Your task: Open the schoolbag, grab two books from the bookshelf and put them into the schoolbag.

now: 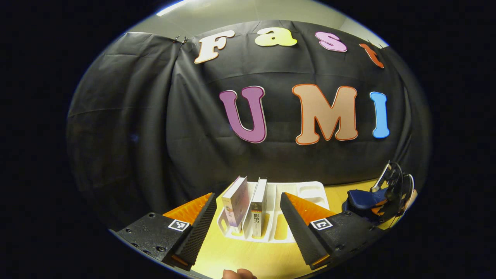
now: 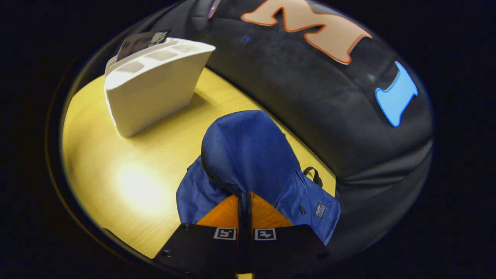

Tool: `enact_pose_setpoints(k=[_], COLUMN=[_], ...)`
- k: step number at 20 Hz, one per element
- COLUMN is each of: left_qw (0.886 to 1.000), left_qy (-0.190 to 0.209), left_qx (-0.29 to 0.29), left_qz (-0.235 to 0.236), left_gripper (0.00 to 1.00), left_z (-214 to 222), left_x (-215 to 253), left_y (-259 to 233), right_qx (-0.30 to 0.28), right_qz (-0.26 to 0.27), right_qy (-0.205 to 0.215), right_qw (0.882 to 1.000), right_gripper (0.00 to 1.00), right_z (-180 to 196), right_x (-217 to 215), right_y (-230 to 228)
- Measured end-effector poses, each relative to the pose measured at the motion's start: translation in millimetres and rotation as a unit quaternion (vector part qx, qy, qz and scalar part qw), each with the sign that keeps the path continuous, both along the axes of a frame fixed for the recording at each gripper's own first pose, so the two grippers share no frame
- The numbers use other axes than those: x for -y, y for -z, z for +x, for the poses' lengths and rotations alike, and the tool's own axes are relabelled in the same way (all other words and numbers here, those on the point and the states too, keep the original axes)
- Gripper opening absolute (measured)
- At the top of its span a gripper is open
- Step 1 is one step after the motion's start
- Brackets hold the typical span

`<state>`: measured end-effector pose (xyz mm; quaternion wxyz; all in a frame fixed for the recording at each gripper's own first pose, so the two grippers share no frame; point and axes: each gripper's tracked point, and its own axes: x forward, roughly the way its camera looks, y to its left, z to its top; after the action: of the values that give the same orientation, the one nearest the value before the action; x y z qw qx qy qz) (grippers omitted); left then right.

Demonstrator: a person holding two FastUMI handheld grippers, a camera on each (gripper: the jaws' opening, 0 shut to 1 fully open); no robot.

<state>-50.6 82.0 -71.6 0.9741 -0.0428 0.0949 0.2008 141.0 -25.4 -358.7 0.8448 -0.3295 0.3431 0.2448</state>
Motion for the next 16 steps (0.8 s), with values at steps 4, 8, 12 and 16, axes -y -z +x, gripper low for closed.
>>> enact_pose_setpoints(k=[4,8,12,16], left_qw=[1.000,1.000,0.999,0.999], left_qy=[0.008,0.014,0.013,0.012], left_qx=[-0.002,-0.010,-0.024,-0.037], left_qz=[-0.008,-0.019,-0.031,-0.035], left_gripper=[1.00,0.96,0.97,0.97], left_z=[8.9,16.4,23.5,28.9], left_x=[4.0,3.2,-3.6,-10.0], left_y=[4.6,17.1,33.7,46.3], right_qx=[-0.013,-0.023,-0.013,0.008], right_qz=[0.086,0.170,0.238,0.279], right_qy=[0.049,0.103,0.152,0.184], right_qw=[0.995,0.980,0.959,0.943], right_gripper=[0.08,0.04,0.07,0.00], right_z=[7.2,15.4,22.1,25.5], right_x=[13.3,28.0,43.5,63.0], right_y=[-27.4,-44.8,-65.8,-83.9])
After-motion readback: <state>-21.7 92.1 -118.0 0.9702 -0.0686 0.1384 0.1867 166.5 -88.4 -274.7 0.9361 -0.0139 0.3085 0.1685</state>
